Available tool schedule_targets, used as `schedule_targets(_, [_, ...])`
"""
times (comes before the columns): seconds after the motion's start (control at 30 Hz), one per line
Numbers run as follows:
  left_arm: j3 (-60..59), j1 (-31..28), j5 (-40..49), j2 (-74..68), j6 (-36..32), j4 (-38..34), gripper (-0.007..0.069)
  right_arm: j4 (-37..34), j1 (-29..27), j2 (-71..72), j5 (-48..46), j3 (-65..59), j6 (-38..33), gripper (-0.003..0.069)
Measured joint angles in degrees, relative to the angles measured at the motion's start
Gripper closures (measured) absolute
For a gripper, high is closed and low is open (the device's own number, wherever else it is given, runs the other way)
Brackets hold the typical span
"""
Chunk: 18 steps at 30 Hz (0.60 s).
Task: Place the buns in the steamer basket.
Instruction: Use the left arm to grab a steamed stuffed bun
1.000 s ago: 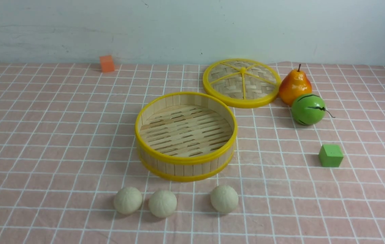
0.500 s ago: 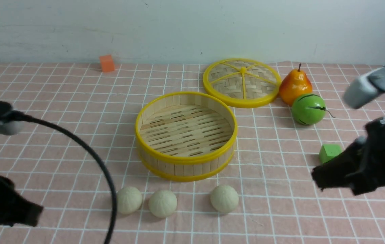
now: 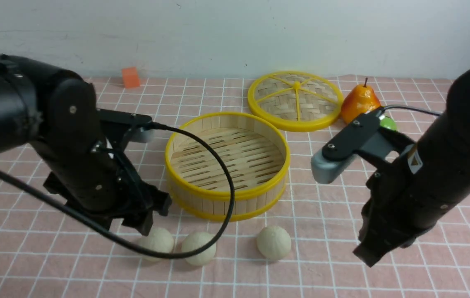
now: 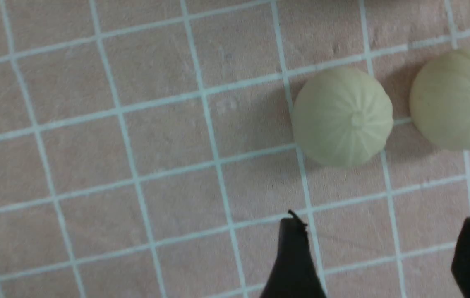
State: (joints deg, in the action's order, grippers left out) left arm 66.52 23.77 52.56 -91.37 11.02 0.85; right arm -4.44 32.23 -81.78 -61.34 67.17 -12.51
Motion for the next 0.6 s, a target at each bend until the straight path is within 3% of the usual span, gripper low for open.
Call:
schedule_targets(0.27, [1.61, 0.00, -6.08, -10.91, 0.00, -0.01, 0.0140, 0.08, 0.00, 2.05, -0.71, 0.00, 0.11, 0.0659])
schedule_targets(0.4, [1.61, 0.00, -7.45, -13.81, 0.00, -0.22, 0.0200, 0.08, 0.00, 2.05, -0.98, 0.00, 0.11, 0.0657])
schedule_targets(0.6, [3.73, 0.00, -6.56, -13.83, 0.00, -0.85, 0.0482, 0.08, 0.00, 2.05, -0.98, 0.00, 0.11, 0.0650])
